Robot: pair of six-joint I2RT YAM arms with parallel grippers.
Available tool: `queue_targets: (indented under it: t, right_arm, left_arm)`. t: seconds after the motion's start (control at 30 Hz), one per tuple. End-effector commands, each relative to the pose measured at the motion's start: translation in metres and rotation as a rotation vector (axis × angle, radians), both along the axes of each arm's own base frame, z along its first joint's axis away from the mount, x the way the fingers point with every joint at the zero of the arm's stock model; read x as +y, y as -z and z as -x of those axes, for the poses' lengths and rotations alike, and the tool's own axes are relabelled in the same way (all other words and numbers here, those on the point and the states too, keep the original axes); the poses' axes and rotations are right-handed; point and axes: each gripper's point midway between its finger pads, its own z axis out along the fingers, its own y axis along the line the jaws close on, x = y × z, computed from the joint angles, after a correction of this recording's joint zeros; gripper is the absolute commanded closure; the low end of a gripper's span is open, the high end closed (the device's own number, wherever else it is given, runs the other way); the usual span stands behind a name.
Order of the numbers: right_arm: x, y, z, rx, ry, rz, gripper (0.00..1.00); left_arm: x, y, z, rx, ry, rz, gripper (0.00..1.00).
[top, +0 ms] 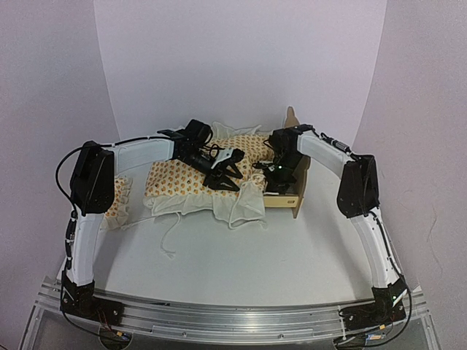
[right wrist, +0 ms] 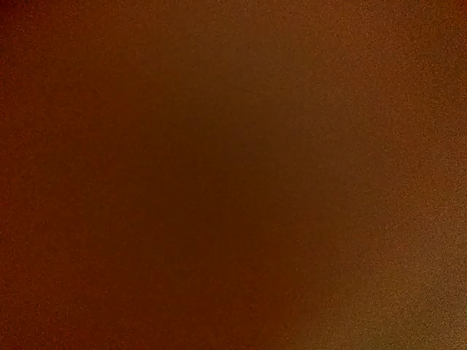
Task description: Set up the pet bed
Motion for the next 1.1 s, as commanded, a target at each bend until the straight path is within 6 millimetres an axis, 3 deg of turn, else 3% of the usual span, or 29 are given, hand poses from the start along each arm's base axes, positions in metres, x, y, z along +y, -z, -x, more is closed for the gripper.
queue_targets:
  t: [0.0, 0.1, 0.27, 0.4, 0.57, 0.67, 0.8, 0.97, 1.07]
  right_arm:
    - [-0.055, 0.076, 0.034, 0.195, 0.079, 0.349, 0.74]
    - [-0.044, 0.042, 0.023, 0.130, 0.154, 0.287, 0.67]
    - [-0.022, -0.049, -0.009, -0.097, 0.280, 0.091, 0.61]
    - [-0.013, -0.109, -0.027, -0.242, 0.359, -0.032, 0.61]
    - [-0.020, -0.149, -0.038, -0.369, 0.415, -0.054, 0.60]
    - [-0.019, -0.171, -0.039, -0.408, 0.442, -0.102, 0.59]
    - [-0.021, -0.224, -0.041, -0.508, 0.513, -0.211, 0.59]
    - [-0.045, -0.283, -0.032, -0.652, 0.597, -0.251, 0.56]
    - [-0.061, -0.286, -0.021, -0.688, 0.624, -0.215, 0.56]
  left_arm:
    - [0.002, -0.039, 0.021, -0.064, 0.055, 0.024, 0.47]
    - [-0.004, -0.058, 0.031, -0.092, 0.084, 0.049, 0.43]
    - [-0.006, -0.079, 0.043, -0.110, 0.139, 0.086, 0.41]
    - [-0.012, -0.086, 0.045, -0.119, 0.141, 0.100, 0.40]
    - [-0.026, -0.091, 0.050, -0.111, 0.113, 0.091, 0.41]
    - [-0.045, -0.083, 0.052, -0.098, 0.057, 0.069, 0.44]
    - [-0.077, -0.047, 0.065, -0.091, 0.005, 0.005, 0.47]
    - [-0.105, -0.039, 0.037, -0.147, -0.134, 0.036, 0.44]
    - [-0.125, -0.017, 0.028, -0.219, -0.168, -0.017, 0.43]
